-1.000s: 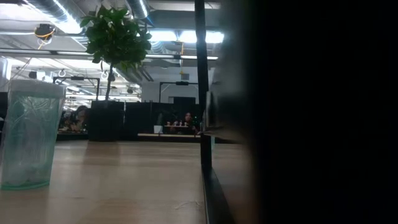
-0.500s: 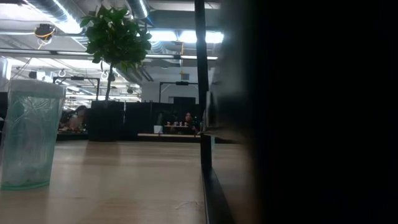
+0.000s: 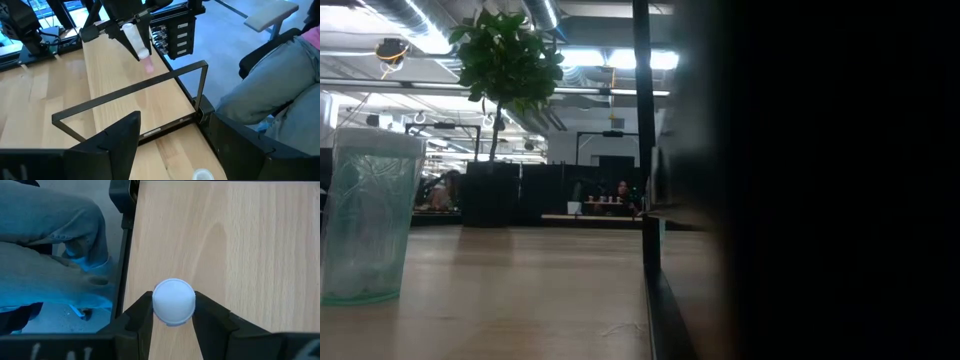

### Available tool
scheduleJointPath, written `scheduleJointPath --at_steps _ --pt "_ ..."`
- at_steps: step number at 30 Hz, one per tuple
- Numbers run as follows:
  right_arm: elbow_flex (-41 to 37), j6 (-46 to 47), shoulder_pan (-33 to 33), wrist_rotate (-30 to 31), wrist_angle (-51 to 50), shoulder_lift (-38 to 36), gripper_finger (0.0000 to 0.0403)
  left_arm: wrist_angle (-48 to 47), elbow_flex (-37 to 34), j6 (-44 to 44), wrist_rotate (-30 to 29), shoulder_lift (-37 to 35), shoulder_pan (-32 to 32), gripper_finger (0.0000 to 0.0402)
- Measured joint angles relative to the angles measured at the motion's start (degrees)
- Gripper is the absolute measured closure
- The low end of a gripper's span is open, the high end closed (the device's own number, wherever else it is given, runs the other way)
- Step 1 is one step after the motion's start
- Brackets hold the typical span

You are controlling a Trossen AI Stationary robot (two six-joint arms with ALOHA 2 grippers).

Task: Pick and place medicine bottles onto shelf by color
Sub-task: Put the right pink pill bottle on the shelf

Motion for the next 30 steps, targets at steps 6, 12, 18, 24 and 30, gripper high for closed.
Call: scheduleJointPath --at_steps 6,12,18,24,30 --pt "0.00 -1.61 0.09 0.00 -0.01 0.00 0.0281 -0.01 0.00 -0.01 0.00 0.00 0.00 0.0169" --pt "0.00 -4.32 0.17 0.01 -0.01 0.00 0.0279 0.04 0.00 -0.04 -0.04 0.00 0.00 0.0169" --pt "0.01 -1.20 0.71 0.17 -3.89 0.01 0.0277 0.03 0.00 -0.06 -0.06 0.00 0.00 0.0169" --pt "0.02 -4.51 2.21 2.93 -2.28 0.66 0.0276 0.15 0.00 -0.08 -0.07 0.00 0.00 0.0169" --pt "0.02 -5.90 3.57 7.07 -1.62 0.78 0.0276 0.17 0.00 -0.06 -0.07 0.00 0.00 0.0169"
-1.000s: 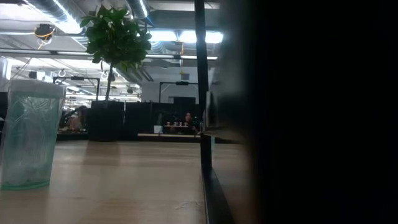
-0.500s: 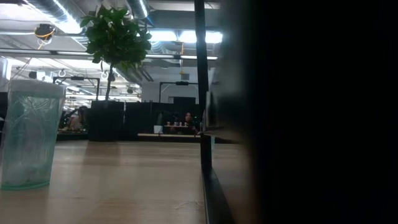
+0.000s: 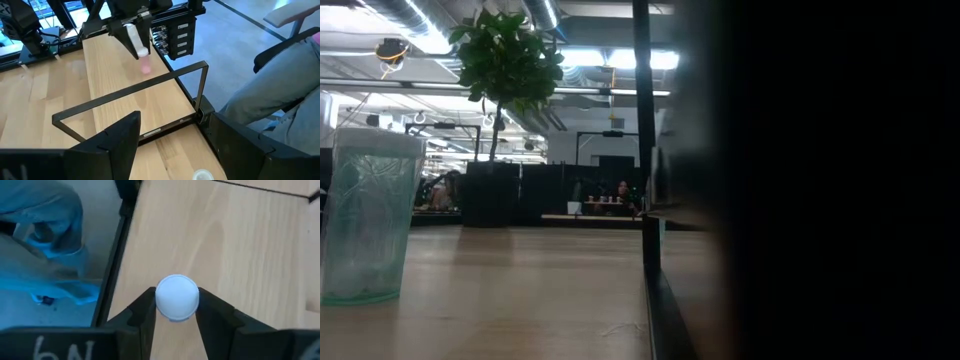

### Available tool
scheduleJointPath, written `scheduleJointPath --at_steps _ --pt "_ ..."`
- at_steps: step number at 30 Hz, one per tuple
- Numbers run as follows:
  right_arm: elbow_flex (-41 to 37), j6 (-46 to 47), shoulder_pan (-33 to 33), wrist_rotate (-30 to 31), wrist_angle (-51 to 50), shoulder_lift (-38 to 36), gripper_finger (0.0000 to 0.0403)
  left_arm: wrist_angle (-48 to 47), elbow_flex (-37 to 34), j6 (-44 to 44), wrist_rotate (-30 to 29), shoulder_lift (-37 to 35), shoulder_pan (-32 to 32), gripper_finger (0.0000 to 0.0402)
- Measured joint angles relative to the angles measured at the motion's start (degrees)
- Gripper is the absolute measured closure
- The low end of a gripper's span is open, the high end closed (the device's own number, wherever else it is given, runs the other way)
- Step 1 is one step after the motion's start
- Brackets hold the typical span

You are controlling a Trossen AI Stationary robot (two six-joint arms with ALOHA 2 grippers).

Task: Pick and place medicine bottles onto shelf by color
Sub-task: Put the right pink pill bottle on the shelf

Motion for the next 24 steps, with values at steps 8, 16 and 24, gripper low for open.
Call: scheduleJointPath --at_steps 8,16,24 --pt "0.00 -2.49 1.35 2.45 0.31 1.70 0.0276 0.02 0.00 0.00 0.00 0.00 0.00 0.0169" --pt "0.00 -2.93 1.28 2.65 0.33 1.82 0.0275 0.04 0.00 -0.06 0.00 0.00 0.00 0.0169" --pt "0.00 -1.29 1.28 2.61 0.33 1.82 0.0275 0.03 0.00 -0.09 0.00 0.00 -0.01 0.0169"
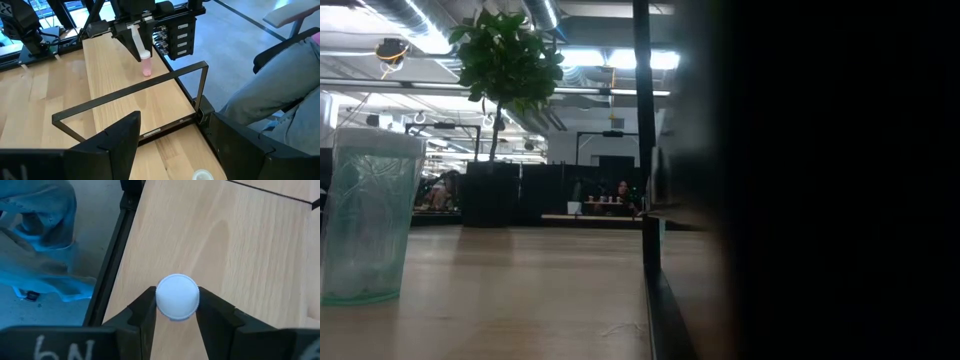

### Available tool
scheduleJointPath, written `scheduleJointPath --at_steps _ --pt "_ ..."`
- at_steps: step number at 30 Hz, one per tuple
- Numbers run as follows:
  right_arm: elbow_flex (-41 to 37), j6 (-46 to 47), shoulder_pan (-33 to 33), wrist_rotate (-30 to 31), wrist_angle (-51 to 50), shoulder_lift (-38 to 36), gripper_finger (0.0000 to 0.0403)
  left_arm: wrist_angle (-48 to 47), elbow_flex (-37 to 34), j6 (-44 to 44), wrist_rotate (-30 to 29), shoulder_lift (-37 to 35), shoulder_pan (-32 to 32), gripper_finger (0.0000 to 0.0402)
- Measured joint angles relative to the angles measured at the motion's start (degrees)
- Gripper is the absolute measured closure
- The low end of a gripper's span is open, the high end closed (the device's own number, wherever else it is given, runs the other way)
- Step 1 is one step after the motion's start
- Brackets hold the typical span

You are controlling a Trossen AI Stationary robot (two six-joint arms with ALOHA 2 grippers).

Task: Pick and place medicine bottles onto shelf by color
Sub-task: Put the right pink pill bottle on the shelf, then put the top green pill bottle on the shelf

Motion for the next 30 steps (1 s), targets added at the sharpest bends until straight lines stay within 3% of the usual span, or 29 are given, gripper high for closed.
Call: scheduleJointPath --at_steps 30 --pt "0.00 1.63 0.02 0.63 -0.02 0.00 0.0221 -0.01 0.00 0.00 0.00 0.00 -0.01 0.0169"
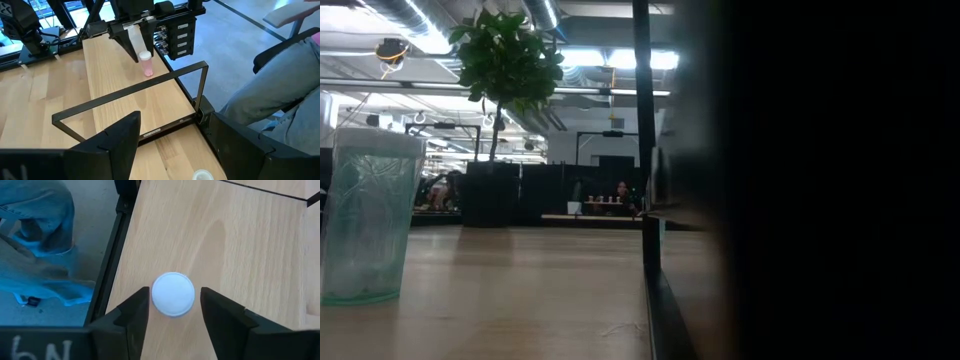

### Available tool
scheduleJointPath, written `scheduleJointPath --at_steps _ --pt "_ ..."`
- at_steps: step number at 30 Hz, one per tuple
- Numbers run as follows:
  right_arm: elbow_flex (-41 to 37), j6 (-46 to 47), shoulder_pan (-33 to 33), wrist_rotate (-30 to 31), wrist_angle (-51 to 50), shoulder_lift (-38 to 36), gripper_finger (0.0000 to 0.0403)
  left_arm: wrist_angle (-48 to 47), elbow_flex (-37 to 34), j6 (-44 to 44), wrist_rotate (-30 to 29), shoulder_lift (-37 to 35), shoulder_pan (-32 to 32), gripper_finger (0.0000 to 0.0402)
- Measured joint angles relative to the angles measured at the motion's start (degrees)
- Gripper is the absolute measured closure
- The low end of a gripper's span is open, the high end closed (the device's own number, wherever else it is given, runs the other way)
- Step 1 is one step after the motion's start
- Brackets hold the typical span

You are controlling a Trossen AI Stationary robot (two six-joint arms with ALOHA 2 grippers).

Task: Pick and place medicine bottles onto shelf by color
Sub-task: Put the top green pill bottle on the shelf

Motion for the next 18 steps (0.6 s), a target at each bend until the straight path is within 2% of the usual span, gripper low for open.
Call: scheduleJointPath --at_steps 7,18 --pt "0.00 -0.07 0.00 0.17 -0.50 0.00 0.0197 0.00 0.00 0.07 0.00 0.00 0.02 0.0169" --pt "0.07 2.89 0.02 0.34 -0.97 -4.55 0.0196 -0.01 0.00 0.07 0.01 0.00 0.01 0.0169"
